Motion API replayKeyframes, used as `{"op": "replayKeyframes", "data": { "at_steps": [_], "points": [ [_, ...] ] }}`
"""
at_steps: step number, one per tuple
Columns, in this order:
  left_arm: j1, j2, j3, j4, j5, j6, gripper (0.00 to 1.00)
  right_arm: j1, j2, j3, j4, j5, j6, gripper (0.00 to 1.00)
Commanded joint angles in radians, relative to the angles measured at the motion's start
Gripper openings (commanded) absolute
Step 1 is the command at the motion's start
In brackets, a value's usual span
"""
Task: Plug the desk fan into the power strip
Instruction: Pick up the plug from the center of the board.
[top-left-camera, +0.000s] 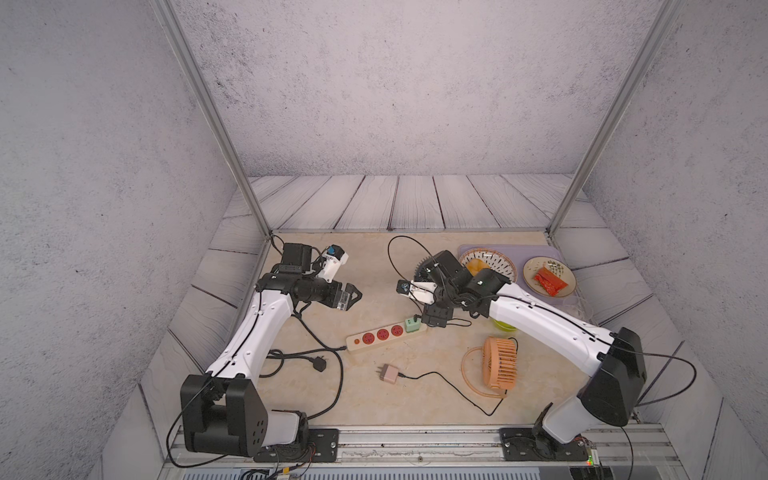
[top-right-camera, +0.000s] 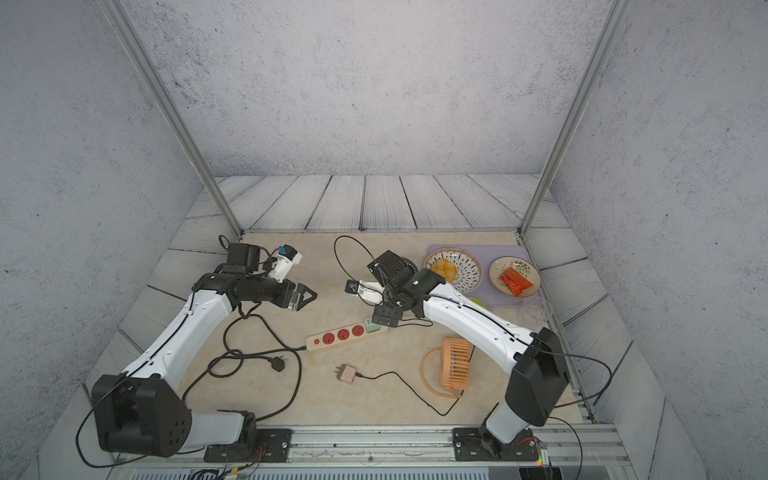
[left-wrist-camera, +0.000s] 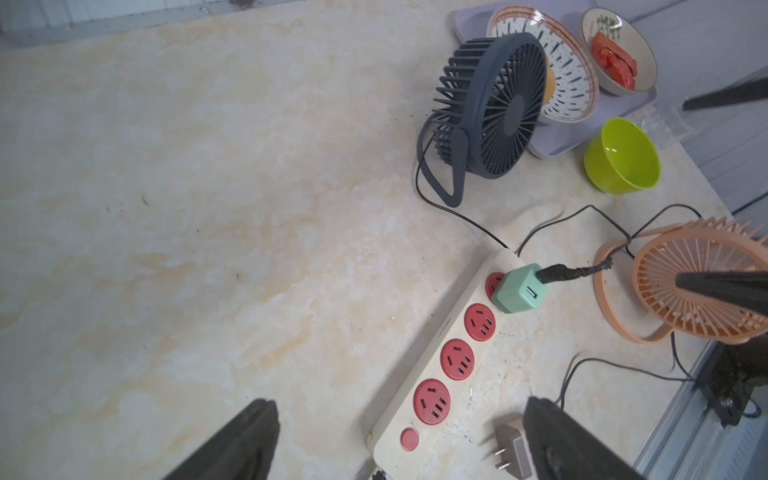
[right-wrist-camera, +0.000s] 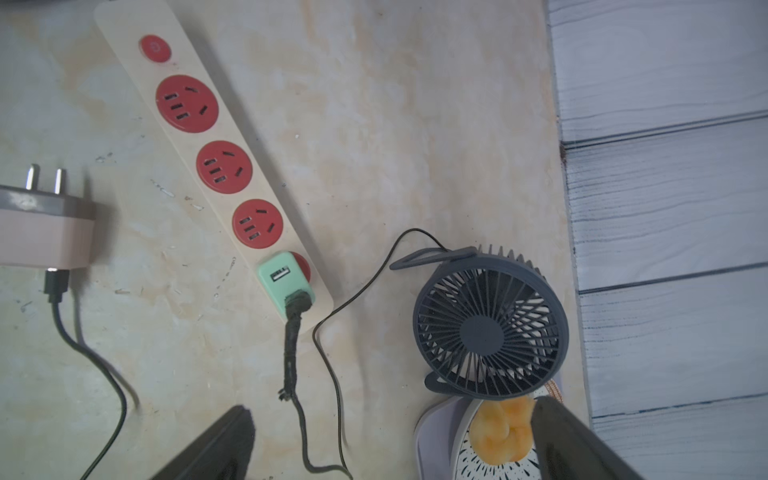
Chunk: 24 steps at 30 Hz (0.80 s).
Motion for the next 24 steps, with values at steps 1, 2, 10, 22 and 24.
{"op": "replayKeyframes", "data": {
  "at_steps": [1,2,10,22,24],
  "points": [
    [-0.05,-0.04,-0.006,-0.041,0.035,0.178,0.99,-0.012,-0.083,-0.067,0.075,0.013,0.117,0.99],
    [-0.071,-0.048,-0.011,-0.052,0.034,0.22,0.99,-0.021,-0.111,-0.087,0.088,0.018,0.149,0.99],
    [-0.252,-0.073,-0.082,-0.143,-0.034,0.543,1.0,-0.117,-0.335,-0.237,0.159,0.054,0.38,0.99],
    [-0.428,-0.01,-0.23,-0.148,-0.152,0.8,1.0,-0.195,-0.605,-0.451,0.207,0.129,0.611,0.99],
    [-0.444,0.009,-0.265,-0.129,-0.177,0.861,0.99,-0.201,-0.653,-0.486,0.213,0.145,0.642,0.99]
  ]
}}
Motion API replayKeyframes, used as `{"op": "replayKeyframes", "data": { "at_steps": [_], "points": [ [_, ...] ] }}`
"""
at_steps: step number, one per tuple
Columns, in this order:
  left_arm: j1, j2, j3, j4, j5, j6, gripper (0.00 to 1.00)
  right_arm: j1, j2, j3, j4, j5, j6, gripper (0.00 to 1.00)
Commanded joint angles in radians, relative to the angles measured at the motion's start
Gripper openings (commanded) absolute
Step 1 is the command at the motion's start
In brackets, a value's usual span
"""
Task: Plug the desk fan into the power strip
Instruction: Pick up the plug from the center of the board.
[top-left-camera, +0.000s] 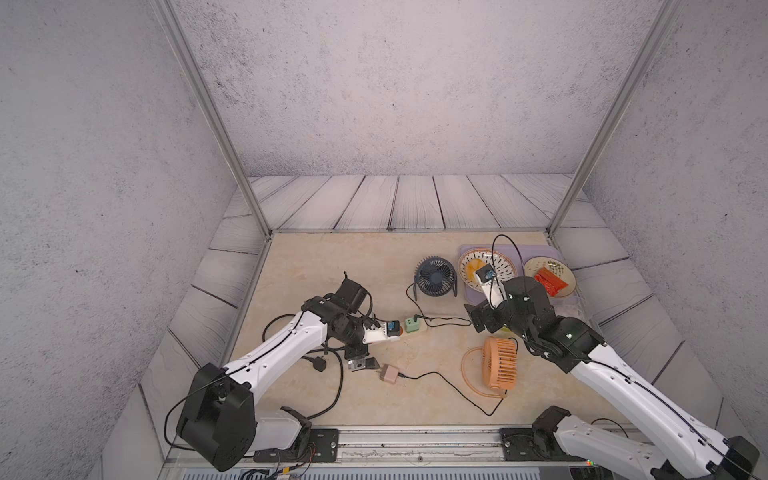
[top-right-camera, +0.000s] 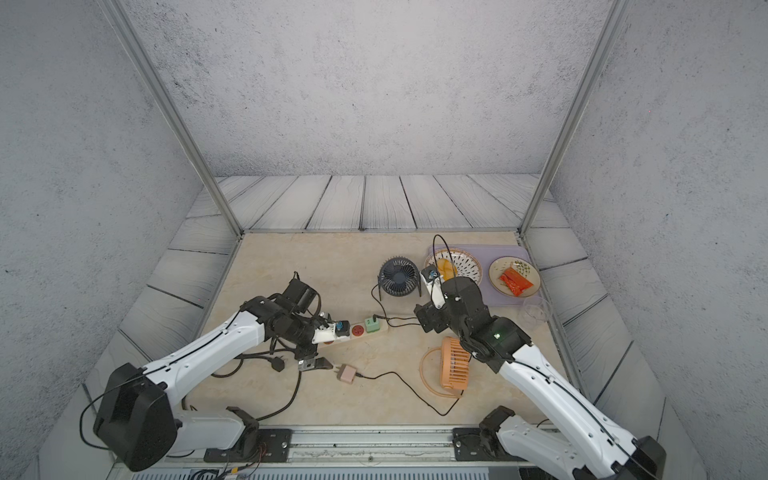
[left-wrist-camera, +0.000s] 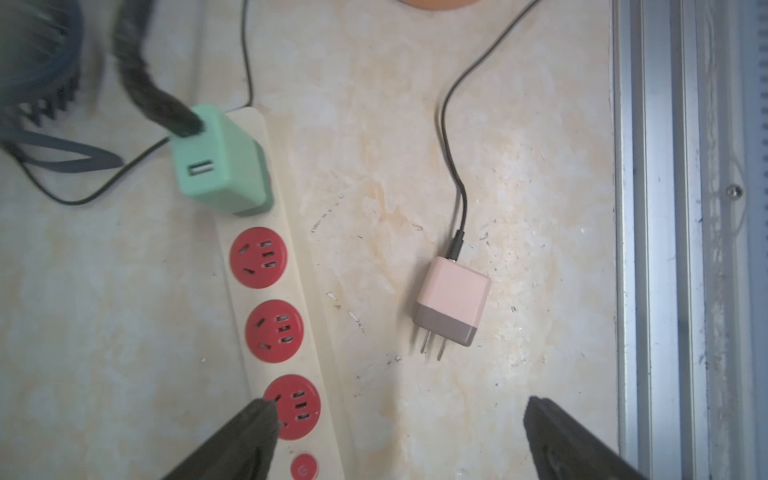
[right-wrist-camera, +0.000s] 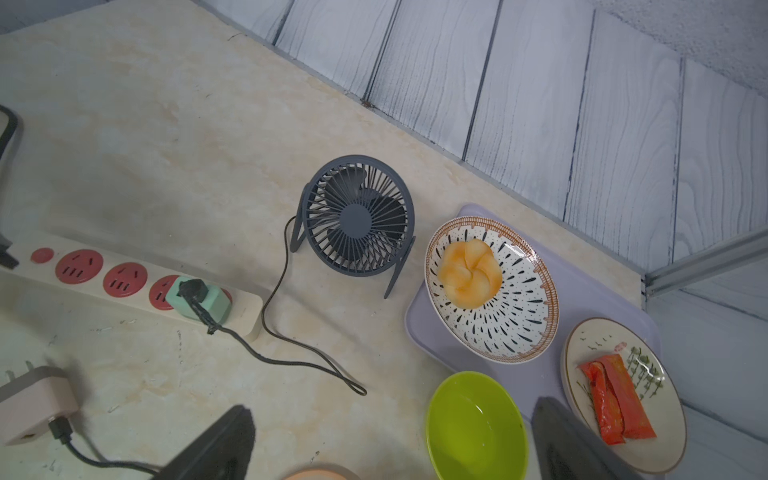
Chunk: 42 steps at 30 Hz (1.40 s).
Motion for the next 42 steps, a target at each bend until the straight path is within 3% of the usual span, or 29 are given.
{"op": "replayKeyframes", "data": {
  "at_steps": [1,17,23,26,42],
  "points": [
    [-0.023,0.032,-0.045,0.006,-0.054,0.149,0.99,-0.009,-0.069,-0.039,0.029,0.043,0.088,0.99],
    [-0.148,0.22,-0.071,0.138,-0.121,0.254,0.92,-0.018,-0.225,-0.135,0.014,0.062,0.125,0.99],
    [-0.171,0.286,-0.044,0.14,-0.165,0.256,0.8,-0.021,-0.241,-0.147,-0.001,0.062,0.127,0.99],
    [-0.177,0.304,-0.039,0.149,-0.172,0.253,0.79,-0.021,-0.252,-0.159,-0.002,0.057,0.138,0.99],
    [-0.219,0.298,-0.025,0.143,-0.179,0.19,0.55,-0.023,-0.278,-0.188,-0.002,0.057,0.16,0.99]
  ]
}}
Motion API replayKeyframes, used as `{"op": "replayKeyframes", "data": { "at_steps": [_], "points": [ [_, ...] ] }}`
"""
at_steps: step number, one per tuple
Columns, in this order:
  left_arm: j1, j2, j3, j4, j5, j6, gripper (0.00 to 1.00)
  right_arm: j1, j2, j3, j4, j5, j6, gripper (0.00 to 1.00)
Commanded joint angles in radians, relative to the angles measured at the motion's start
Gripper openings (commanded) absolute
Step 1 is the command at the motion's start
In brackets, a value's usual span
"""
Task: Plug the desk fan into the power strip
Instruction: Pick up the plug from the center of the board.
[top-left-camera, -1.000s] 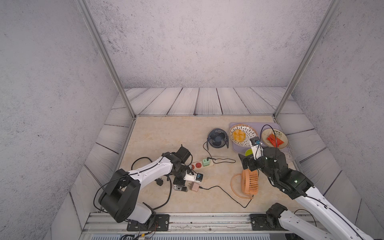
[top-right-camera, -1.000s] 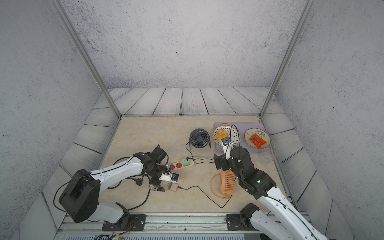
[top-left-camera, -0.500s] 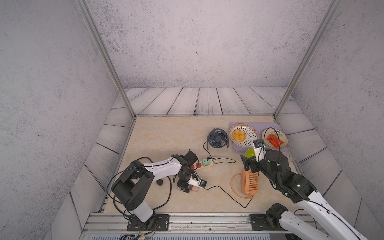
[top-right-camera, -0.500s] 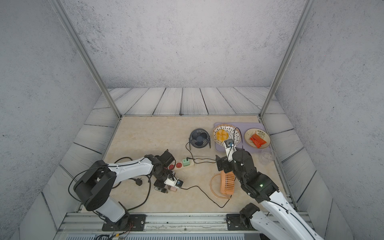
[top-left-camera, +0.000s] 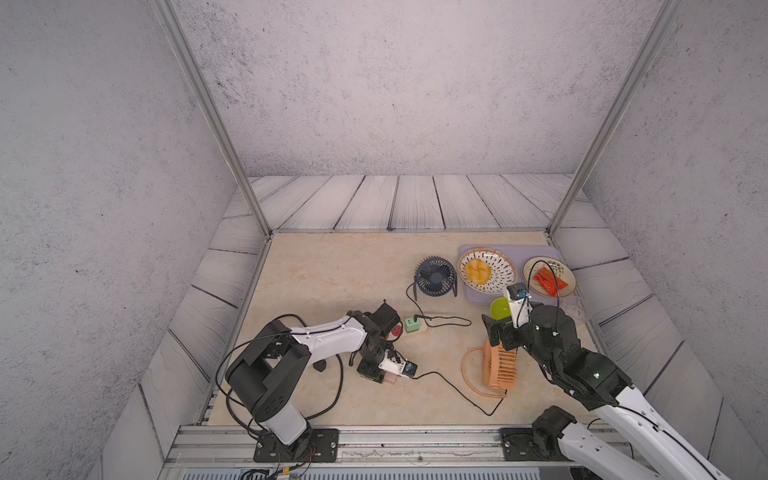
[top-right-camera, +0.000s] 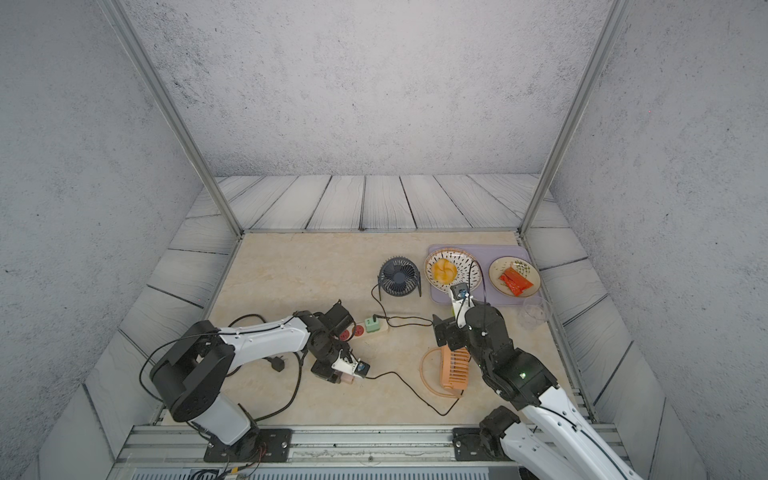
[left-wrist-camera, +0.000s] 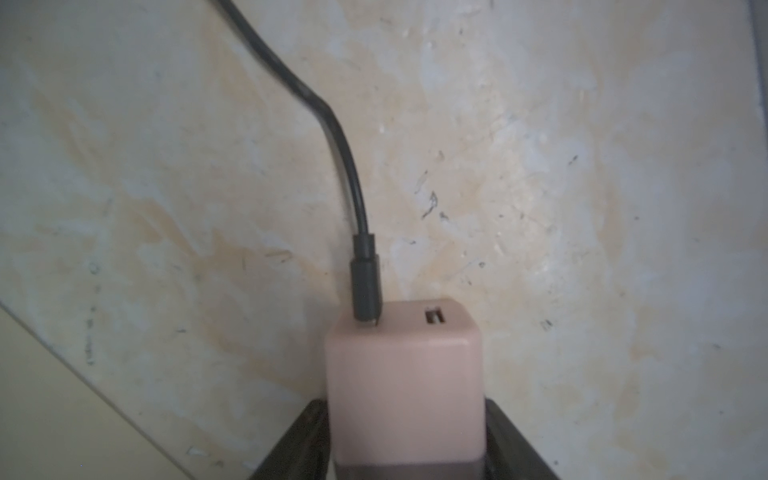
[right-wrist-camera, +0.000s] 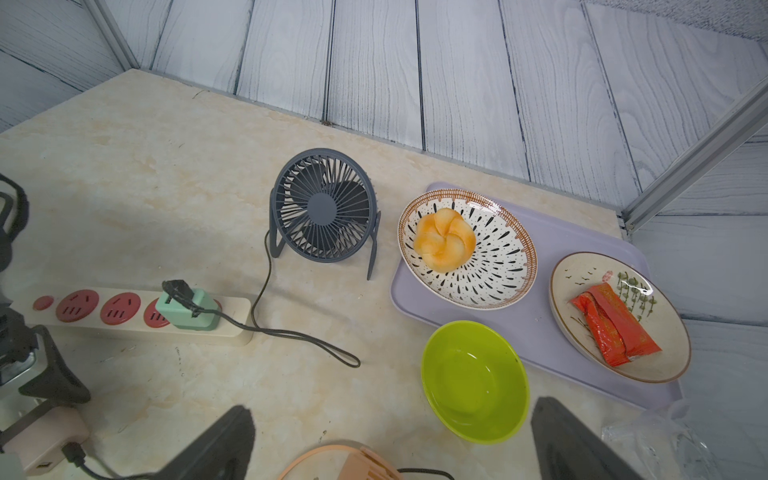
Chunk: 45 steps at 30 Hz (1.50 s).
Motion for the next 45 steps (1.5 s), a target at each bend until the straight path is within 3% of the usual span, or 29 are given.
{"op": "replayKeyframes", "data": {
  "at_steps": [1,9,16,19,24,32,36,45],
  "points": [
    [-0.011,0.0,0.025,-0.031,-0.002,-0.035,0.54,-0.006,-0.012,-0.003,-0.008,0.016,0.021,0.99],
    [-0.018,-0.081,0.058,-0.06,0.069,-0.112,0.38,-0.006,-0.014,-0.009,0.011,-0.01,0.024,0.99],
    [-0.018,-0.155,0.134,-0.114,0.144,-0.207,0.36,-0.007,-0.065,-0.032,0.079,-0.119,-0.002,0.99],
    [-0.018,-0.167,0.189,-0.135,0.18,-0.273,0.36,-0.006,-0.074,-0.039,0.109,-0.23,-0.048,0.99],
    [-0.018,-0.16,0.312,-0.199,0.259,-0.368,0.34,-0.005,-0.08,-0.055,0.164,-0.525,-0.142,0.99],
    [-0.018,-0.139,0.483,-0.265,0.345,-0.405,0.34,-0.005,0.017,-0.091,0.272,-0.777,-0.179,0.89],
    [-0.02,-0.129,0.56,-0.304,0.364,-0.396,0.34,-0.004,0.03,-0.127,0.385,-0.858,-0.176,0.88],
    [-0.04,-0.098,0.634,-0.369,0.377,-0.406,0.34,-0.004,0.051,-0.144,0.468,-0.887,-0.196,0.84]
  ]
}}
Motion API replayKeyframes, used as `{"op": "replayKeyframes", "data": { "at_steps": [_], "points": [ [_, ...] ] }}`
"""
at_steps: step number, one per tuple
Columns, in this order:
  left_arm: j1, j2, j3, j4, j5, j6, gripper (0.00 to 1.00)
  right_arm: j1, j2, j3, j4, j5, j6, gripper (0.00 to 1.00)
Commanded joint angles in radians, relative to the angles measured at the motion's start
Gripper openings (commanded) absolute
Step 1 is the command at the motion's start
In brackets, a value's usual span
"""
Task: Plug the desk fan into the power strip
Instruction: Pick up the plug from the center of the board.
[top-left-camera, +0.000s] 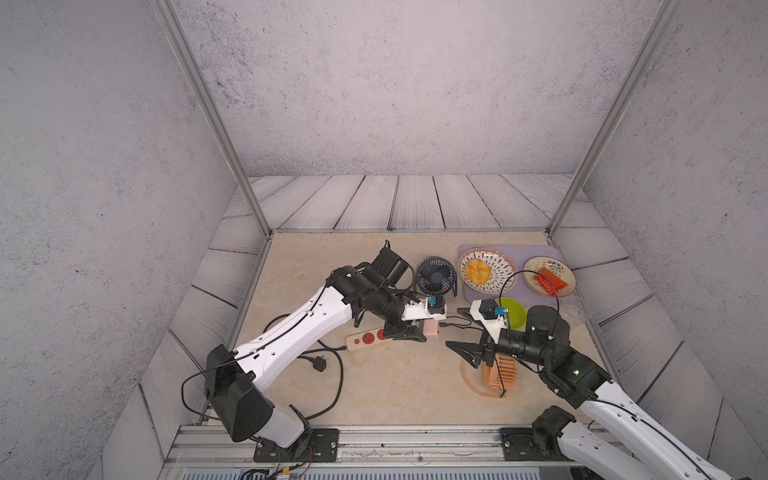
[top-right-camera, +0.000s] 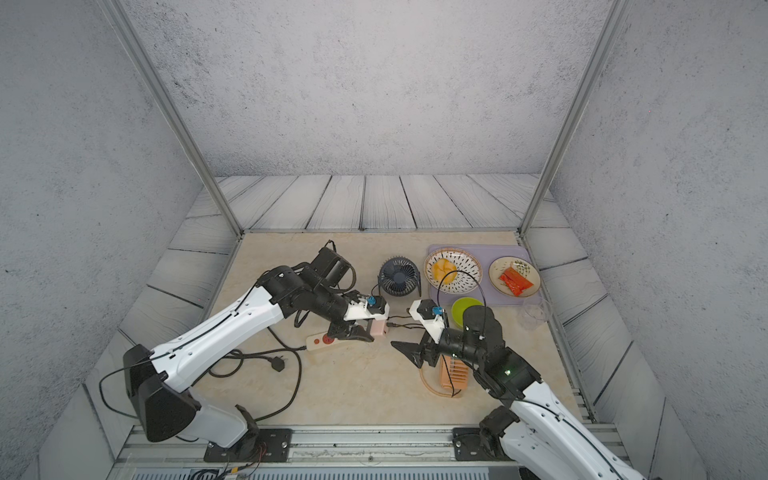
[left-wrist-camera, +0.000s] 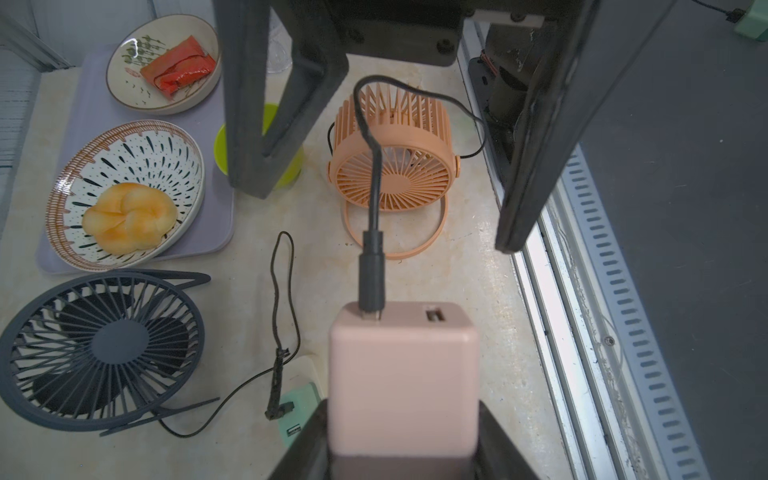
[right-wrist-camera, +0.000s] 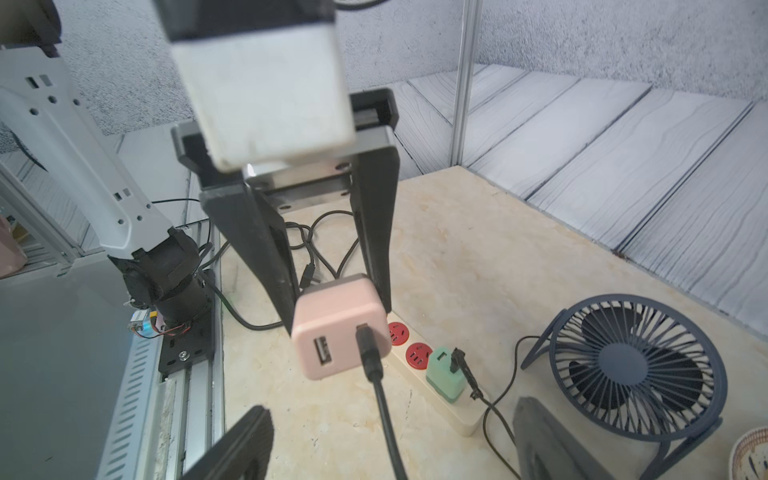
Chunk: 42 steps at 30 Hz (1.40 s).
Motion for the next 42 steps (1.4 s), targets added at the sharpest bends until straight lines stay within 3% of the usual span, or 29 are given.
{"op": "replayKeyframes", "data": {
  "at_steps": [1,7,11,18,27,34,42],
  "points": [
    [-0.019,0.029,0.048,-0.067,0.033,-0.021,0.34,0.002,0.015,-0.006,0.051,-0.041,-0.016,0.83],
    [-0.037,0.038,0.071,-0.092,0.044,-0.029,0.34,0.002,0.058,0.025,0.057,-0.111,0.004,0.79],
    [-0.04,0.042,0.085,-0.099,0.052,-0.041,0.33,0.009,0.113,0.06,0.044,-0.188,0.043,0.69],
    [-0.041,0.05,0.098,-0.11,0.077,-0.053,0.33,0.026,0.127,0.06,0.082,-0.203,0.07,0.58],
    [-0.042,0.039,0.089,-0.111,0.072,-0.059,0.33,0.034,0.156,0.065,0.108,-0.285,0.098,0.59],
    [-0.042,0.047,0.102,-0.123,0.074,-0.063,0.33,0.045,0.174,0.077,0.09,-0.271,0.085,0.4],
    [-0.04,0.044,0.101,-0.119,0.091,-0.072,0.32,0.045,0.174,0.068,0.077,-0.259,0.074,0.41]
  ]
}}
